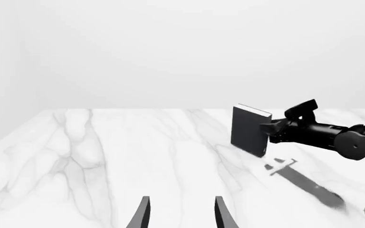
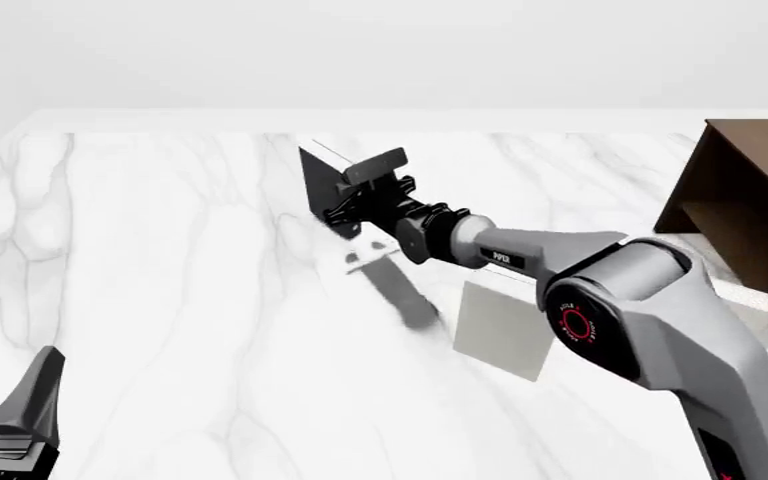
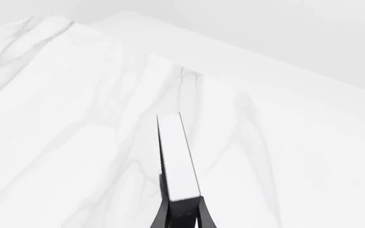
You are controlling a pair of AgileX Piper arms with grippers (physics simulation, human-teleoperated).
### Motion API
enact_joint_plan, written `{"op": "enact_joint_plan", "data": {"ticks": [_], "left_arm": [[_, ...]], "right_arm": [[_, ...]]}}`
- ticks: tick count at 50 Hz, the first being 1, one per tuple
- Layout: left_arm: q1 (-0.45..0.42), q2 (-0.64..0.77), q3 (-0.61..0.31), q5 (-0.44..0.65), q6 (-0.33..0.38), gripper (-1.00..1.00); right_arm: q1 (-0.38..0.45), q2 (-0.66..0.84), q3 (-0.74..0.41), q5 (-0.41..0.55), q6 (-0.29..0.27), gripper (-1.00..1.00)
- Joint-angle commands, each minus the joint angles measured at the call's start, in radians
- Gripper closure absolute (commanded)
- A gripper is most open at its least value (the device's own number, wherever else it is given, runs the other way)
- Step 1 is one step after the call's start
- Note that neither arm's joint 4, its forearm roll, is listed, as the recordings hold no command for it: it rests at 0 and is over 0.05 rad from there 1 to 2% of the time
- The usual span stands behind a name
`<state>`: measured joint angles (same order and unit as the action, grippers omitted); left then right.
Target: Pick up the book on the left and place it on top of the shelf.
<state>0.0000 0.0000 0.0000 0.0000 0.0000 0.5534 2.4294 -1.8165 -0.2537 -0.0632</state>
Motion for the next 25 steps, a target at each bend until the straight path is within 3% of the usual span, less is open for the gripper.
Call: {"op": "enact_joint_plan", "data": {"ticks": [1, 12, 25], "left_arm": [[0.000, 0.000, 0.000, 0.000, 0.000, -1.00], [0.000, 0.000, 0.000, 0.000, 0.000, -1.00], [0.000, 0.000, 0.000, 0.000, 0.000, -1.00]], "right_arm": [[0.018, -0.125, 0.153, -0.075, 0.008, 1.00], [0.019, -0.341, 0.369, -0.137, -0.002, 1.00], [0.022, -0.532, 0.520, -0.144, -0.035, 1.00]]}}
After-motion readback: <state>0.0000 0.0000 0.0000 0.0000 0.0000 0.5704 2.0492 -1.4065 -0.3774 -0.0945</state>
